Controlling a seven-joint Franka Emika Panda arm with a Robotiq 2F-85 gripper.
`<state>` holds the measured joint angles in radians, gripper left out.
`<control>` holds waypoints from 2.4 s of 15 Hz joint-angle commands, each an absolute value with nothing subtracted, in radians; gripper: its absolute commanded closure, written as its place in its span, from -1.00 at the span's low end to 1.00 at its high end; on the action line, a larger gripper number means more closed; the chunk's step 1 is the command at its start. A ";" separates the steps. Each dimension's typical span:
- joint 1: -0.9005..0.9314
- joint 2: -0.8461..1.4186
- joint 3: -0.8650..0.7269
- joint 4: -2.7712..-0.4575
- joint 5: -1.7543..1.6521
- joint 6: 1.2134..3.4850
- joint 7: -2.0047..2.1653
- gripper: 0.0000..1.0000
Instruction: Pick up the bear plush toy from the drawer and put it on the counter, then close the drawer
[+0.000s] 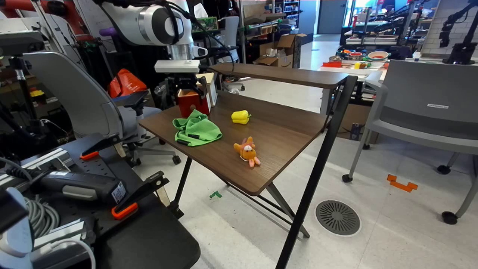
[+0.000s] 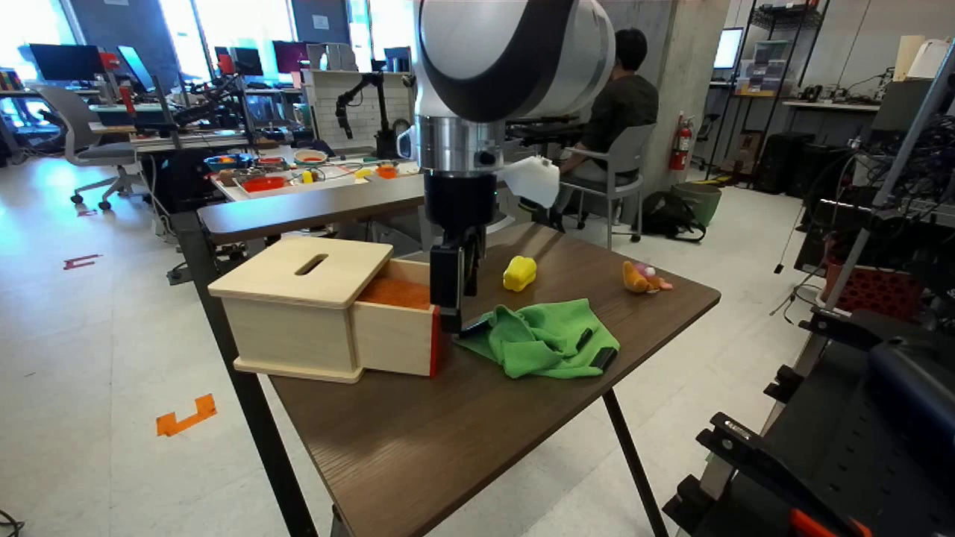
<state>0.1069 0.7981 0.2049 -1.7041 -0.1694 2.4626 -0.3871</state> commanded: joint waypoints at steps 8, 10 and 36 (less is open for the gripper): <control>0.155 0.864 0.199 -1.604 -0.166 2.533 -0.351 -1.00; 0.160 0.880 0.197 -1.579 -0.165 2.546 -0.343 -1.00; 0.140 0.731 0.172 -1.679 -0.165 2.572 -0.291 -1.00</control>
<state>0.1461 0.8541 0.1741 -1.5743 -0.1691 2.6408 -0.3030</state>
